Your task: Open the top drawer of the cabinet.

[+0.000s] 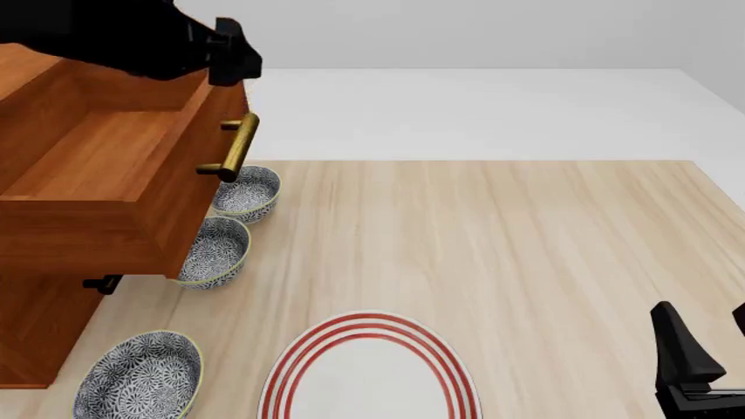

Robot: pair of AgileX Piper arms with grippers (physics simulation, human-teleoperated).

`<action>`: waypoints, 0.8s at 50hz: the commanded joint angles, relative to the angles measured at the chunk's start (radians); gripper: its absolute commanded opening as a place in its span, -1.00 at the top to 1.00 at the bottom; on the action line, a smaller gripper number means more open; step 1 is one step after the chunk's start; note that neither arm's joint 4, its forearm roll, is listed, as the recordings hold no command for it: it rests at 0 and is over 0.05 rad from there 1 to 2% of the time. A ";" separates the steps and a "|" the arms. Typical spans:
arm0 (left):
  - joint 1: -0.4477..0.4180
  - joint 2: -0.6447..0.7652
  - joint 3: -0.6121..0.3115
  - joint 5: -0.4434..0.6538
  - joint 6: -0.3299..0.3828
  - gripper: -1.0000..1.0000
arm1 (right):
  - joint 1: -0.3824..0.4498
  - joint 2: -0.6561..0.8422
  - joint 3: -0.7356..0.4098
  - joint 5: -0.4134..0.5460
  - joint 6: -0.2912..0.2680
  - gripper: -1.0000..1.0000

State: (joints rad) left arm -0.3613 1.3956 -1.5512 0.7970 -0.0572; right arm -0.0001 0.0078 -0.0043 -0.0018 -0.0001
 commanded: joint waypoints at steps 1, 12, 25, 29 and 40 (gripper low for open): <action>-0.027 -0.032 0.022 -0.008 0.005 -1.00 | 0.000 0.000 0.000 0.000 0.000 -1.00; -0.044 -0.074 0.033 0.000 0.000 -1.00 | 0.000 0.000 0.000 0.000 0.000 -1.00; -0.077 -0.145 0.082 -0.013 -0.010 -1.00 | 0.000 0.000 0.000 0.000 0.000 -1.00; -0.086 -0.165 0.105 -0.026 -0.008 -1.00 | 0.000 0.000 0.000 0.000 0.000 -1.00; -0.108 -0.227 0.138 -0.058 -0.011 -1.00 | 0.000 0.000 0.000 0.000 0.000 -1.00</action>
State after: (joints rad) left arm -0.4488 1.2222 -1.4438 0.7618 -0.0641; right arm -0.0001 0.0078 -0.0043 -0.0018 -0.0001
